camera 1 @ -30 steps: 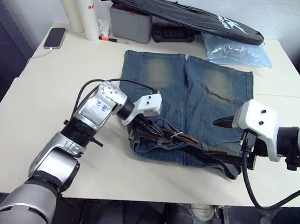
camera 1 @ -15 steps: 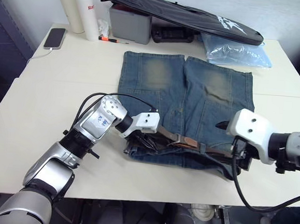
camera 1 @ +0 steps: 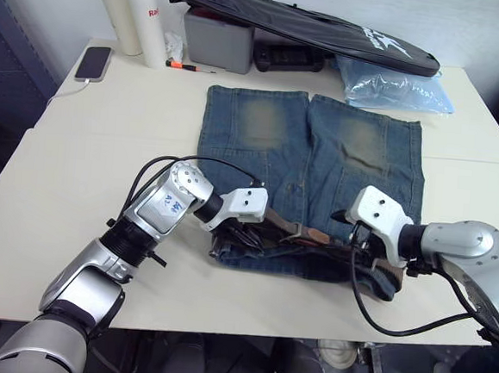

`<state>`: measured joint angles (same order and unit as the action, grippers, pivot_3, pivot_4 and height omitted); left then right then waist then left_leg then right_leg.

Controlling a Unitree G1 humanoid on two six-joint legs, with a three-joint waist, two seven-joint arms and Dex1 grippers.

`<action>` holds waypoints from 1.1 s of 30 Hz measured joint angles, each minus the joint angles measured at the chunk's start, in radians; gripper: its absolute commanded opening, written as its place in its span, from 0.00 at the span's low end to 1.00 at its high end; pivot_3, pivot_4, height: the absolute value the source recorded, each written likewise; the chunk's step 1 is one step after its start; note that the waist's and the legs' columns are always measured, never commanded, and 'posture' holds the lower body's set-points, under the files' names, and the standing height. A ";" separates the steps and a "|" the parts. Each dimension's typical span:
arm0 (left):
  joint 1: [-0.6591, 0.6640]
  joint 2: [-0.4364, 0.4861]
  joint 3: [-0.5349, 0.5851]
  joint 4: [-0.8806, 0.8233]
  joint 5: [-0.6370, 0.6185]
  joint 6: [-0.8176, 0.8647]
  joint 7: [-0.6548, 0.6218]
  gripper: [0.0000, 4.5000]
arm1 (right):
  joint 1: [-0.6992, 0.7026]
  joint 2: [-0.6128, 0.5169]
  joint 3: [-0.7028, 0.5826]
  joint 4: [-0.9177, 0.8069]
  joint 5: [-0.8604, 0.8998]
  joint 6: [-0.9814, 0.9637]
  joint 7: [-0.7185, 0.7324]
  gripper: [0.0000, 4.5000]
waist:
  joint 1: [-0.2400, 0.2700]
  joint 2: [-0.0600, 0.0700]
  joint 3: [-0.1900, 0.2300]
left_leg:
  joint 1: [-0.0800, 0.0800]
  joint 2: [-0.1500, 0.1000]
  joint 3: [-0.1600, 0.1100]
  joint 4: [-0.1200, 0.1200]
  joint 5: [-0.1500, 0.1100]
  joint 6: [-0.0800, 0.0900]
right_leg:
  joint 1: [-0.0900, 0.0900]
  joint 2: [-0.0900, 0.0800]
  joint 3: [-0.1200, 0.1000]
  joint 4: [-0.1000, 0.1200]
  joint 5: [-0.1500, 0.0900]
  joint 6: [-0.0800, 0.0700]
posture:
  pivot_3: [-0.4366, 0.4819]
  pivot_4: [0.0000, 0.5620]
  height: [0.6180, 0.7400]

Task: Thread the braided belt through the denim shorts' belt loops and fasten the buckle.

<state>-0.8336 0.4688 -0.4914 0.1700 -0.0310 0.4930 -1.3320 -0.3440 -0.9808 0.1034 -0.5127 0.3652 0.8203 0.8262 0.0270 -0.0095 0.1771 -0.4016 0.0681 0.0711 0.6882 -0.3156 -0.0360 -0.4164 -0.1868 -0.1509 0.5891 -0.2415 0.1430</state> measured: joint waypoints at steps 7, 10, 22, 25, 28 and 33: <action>0.000 0.001 0.000 0.000 0.000 -0.005 0.009 0.00 | -0.014 -0.017 0.053 0.090 -0.084 -0.101 0.046 0.83 | 0.000 0.000 0.000 | 0.000 0.000 0.000 0.000 0.000 0.000 | 0.000 0.000 0.000 0.000 0.000 0.000 | 0.48 0.27 1.00; 0.000 0.002 0.000 0.001 0.001 -0.011 0.012 0.00 | -0.029 -0.017 0.071 0.107 -0.113 -0.124 0.056 0.83 | -0.001 0.000 0.000 | 0.000 0.000 0.000 0.000 0.000 0.000 | 0.000 0.000 0.000 0.000 0.000 0.000 | 0.48 0.27 1.00; 0.000 0.001 0.000 0.006 0.002 -0.024 0.021 0.00 | -0.043 0.042 0.110 0.116 -0.204 -0.215 0.054 0.22 | -0.001 0.000 0.000 | 0.000 0.000 0.000 0.001 0.000 0.000 | 0.000 0.000 0.000 0.000 0.000 0.000 | 0.48 0.27 1.00; -0.006 -0.003 0.000 0.032 0.003 -0.042 0.021 0.00 | -0.043 0.047 0.122 0.117 -0.224 -0.235 0.055 0.01 | -0.001 0.000 0.000 | 0.000 0.000 0.000 0.001 0.000 0.000 | 0.000 0.000 0.000 0.000 0.000 0.000 | 0.48 0.27 1.00; -0.008 -0.003 0.000 0.042 0.003 -0.055 0.021 0.00 | -0.043 0.048 0.122 0.117 -0.229 -0.241 0.056 0.01 | -0.001 0.000 0.000 | 0.000 0.000 0.000 0.001 0.000 0.000 | 0.000 0.000 0.000 0.001 0.000 0.000 | 0.48 0.27 1.00; -0.008 -0.003 -0.001 0.042 0.004 -0.059 0.021 0.00 | -0.042 0.019 0.116 0.116 -0.259 -0.298 0.059 0.01 | -0.001 0.000 0.000 | 0.000 0.000 0.000 0.001 0.000 0.000 | 0.000 0.000 0.000 0.001 0.000 0.000 | 0.48 0.27 1.00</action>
<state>-0.8419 0.4659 -0.4921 0.2121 -0.0271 0.4342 -1.3111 -0.3856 -0.9613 0.2190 -0.3962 0.1066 0.5227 0.8852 0.0264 -0.0094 0.1771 -0.4017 0.0681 0.0711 0.6892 -0.3156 -0.0361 -0.4164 -0.1868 -0.1509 0.5898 -0.2415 0.1430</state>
